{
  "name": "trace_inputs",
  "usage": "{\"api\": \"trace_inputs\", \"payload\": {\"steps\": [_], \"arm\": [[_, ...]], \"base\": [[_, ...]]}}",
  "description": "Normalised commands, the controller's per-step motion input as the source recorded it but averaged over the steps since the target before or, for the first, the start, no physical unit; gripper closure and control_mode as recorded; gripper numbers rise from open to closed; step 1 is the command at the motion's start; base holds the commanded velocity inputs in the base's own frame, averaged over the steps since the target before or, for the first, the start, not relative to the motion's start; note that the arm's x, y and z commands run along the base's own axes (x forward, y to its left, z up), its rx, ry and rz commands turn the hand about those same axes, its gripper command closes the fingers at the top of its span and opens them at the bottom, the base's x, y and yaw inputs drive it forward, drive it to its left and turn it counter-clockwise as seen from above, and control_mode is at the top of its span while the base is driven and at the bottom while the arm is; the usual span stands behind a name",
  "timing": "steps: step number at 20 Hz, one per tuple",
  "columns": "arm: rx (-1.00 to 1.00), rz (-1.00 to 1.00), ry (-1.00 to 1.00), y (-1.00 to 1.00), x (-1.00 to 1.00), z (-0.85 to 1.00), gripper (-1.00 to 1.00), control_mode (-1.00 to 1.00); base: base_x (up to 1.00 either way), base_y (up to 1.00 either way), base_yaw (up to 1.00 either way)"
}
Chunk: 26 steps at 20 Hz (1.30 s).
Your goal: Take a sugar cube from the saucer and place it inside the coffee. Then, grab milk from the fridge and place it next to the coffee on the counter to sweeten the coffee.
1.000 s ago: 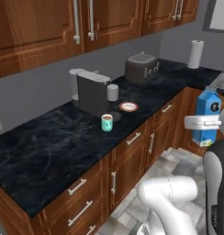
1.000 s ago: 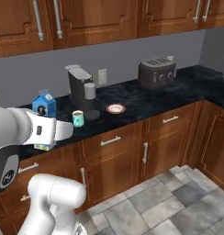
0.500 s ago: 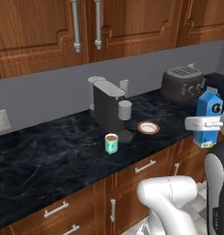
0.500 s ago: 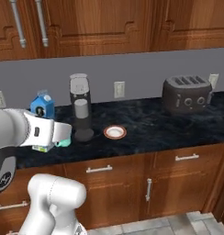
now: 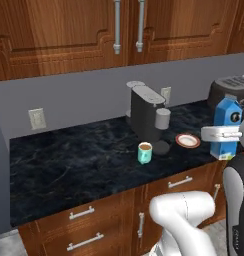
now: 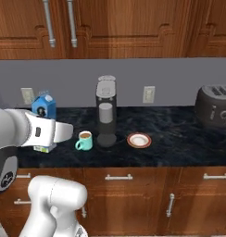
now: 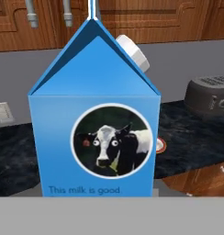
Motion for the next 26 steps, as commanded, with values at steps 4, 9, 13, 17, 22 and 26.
{"api": "trace_inputs", "payload": {"steps": [4,9,13,17,22,26], "arm": [[0.00,0.00,0.00,0.00,0.00,0.00,1.00,1.00],[0.00,0.01,0.00,0.06,0.00,0.00,1.00,-1.00],[-0.02,-0.05,0.00,0.74,0.00,-0.14,1.00,-1.00],[0.00,-0.36,0.01,0.86,0.02,-0.29,1.00,-1.00],[-0.02,-0.50,0.01,0.64,0.00,-0.33,1.00,-1.00],[-0.05,-0.47,0.00,0.36,0.33,-0.37,1.00,-1.00]], "base": [[0.00,0.14,0.46],[-0.02,0.09,0.09],[0.00,0.00,0.00],[0.00,0.00,0.00],[0.00,0.00,0.00],[0.00,0.00,0.00]]}}
